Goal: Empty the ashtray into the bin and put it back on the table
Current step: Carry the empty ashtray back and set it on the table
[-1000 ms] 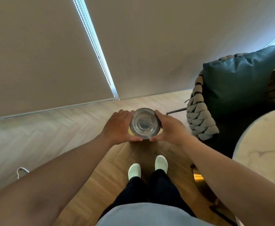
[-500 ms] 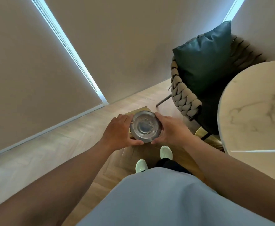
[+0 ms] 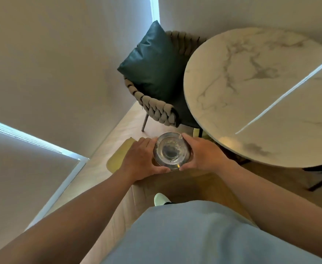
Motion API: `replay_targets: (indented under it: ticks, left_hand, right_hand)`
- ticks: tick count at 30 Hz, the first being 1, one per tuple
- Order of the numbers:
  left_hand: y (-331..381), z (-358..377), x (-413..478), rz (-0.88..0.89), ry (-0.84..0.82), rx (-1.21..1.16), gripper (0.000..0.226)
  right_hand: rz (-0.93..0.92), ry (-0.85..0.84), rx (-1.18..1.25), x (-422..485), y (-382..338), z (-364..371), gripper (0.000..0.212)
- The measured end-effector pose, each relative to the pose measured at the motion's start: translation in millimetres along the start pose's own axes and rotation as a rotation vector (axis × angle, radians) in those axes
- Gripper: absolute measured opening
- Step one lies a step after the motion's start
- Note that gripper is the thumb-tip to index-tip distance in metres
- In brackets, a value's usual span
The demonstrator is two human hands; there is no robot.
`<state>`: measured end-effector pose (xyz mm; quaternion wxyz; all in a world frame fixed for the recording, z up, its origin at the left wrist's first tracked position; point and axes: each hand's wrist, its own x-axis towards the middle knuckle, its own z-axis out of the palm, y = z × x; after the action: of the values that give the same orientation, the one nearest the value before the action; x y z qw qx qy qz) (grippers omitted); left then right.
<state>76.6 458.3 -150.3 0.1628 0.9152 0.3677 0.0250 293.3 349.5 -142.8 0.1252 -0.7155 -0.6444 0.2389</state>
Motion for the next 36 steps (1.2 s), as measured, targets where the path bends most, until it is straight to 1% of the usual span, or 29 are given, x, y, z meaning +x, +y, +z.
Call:
replay_targets:
  ticks: [2,5,13,18,21,28,31,36]
  left_hand:
    - [19,8,8,0.053,-0.014,0.016,0.108]
    - [55,21,14,0.15,-0.037,0.026,0.109]
    - [151,51,-6,0.323,-0.148,0.005,0.112]
    - [201,72,-27,0.36,-0.194,-0.004,0.113]
    - [225,82,-41,0.388,-0.203,0.005,0.112]
    - [246,94,-54,0.443,-0.223,0.018,0.112]
    - [243,95,-49,0.454,-0.237,0.004,0.113]
    - [227,92,-31,0.476,-0.249,-0.011,0.115]
  right_hand:
    - [0.054,0.016,0.005,-21,15,-4,0.116]
    - [0.122,0.043,0.017,-58,39,-9,0.115]
    - [0.273,0.07,0.062,-170,86,-12,0.112]
    - [0.309,0.116,0.107,-233,105,-5,0.104]
    - [0.33,0.118,0.124,-264,113,0,0.104]
    - [0.365,0.136,0.145,-299,113,6,0.104]
    - [0.389,0.141,0.148,-296,112,8,0.102]
    - [0.432,0.15,0.137,-277,108,8,0.107]
